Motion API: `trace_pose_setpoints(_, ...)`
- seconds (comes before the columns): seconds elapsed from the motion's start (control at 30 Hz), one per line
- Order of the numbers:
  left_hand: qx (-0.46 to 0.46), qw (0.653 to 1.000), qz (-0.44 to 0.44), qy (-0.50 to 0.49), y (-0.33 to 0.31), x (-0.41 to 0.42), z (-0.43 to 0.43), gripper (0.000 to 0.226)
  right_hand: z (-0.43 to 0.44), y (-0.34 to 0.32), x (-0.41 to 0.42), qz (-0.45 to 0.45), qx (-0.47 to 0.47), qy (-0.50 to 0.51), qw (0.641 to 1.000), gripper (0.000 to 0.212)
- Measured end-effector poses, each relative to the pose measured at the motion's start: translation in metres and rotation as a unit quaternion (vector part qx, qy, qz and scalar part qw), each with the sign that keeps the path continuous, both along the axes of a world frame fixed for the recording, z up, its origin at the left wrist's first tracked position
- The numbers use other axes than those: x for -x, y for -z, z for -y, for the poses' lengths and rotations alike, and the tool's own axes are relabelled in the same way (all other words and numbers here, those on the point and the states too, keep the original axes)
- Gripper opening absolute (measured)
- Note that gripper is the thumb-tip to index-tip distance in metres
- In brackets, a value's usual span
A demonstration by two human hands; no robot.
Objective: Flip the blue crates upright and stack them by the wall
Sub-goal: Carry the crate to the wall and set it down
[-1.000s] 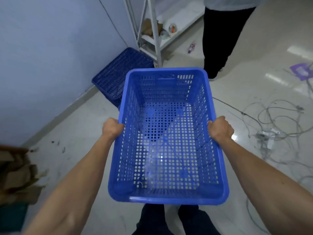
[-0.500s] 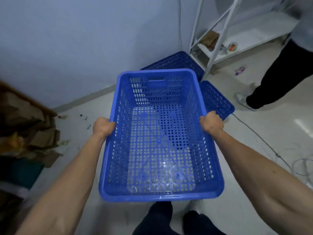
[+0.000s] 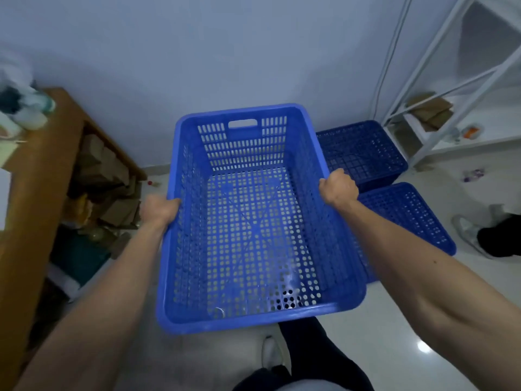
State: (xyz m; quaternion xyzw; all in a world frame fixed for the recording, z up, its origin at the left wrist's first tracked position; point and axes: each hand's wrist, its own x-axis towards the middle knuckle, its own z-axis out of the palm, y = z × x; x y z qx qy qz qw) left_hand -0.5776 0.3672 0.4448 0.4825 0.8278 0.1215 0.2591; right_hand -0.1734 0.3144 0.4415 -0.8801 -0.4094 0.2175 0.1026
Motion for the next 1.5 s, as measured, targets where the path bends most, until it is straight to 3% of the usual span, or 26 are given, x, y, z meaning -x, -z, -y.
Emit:
trace_pose_setpoints(0.33, 0.058, 0.997, 0.013, -0.055, 0.026, -0.001, -0.119, 0.038, -0.175, 0.048, 0.000, -0.019, 0.060, -0.072, 0.995, 0.049)
trace_pose_setpoints(0.77, 0.171, 0.981, 0.042, -0.078, 0.124, 0.042, -0.238, 0.037, -0.344, 0.119, 0.053, 0.047, 0.143, -0.128, 0.980, 0.049)
trace_pose_setpoints(1.03, 0.210, 0.966, 0.082, -0.124, 0.229, 0.062, -0.291, 0.036, -0.435, 0.214, 0.080, 0.070, 0.163, -0.181, 0.967, 0.045)
trace_pose_setpoints(1.3, 0.257, 0.940, 0.115, -0.195, 0.340, 0.051, -0.286, 0.047, -0.495, 0.315, 0.095, 0.118, 0.181, -0.249, 0.944, 0.043)
trace_pose_setpoints(1.37, 0.254, 0.925, 0.150, -0.237, 0.372, 0.045, -0.284, 0.042, -0.512, 0.336, 0.101, 0.123, 0.185, -0.265, 0.938, 0.049)
trace_pose_setpoints(1.5, 0.243, 0.884, 0.238, -0.322, 0.420, 0.025, -0.279, 0.033, -0.545, 0.372, 0.108, 0.131, 0.169, -0.277, 0.937, 0.040)
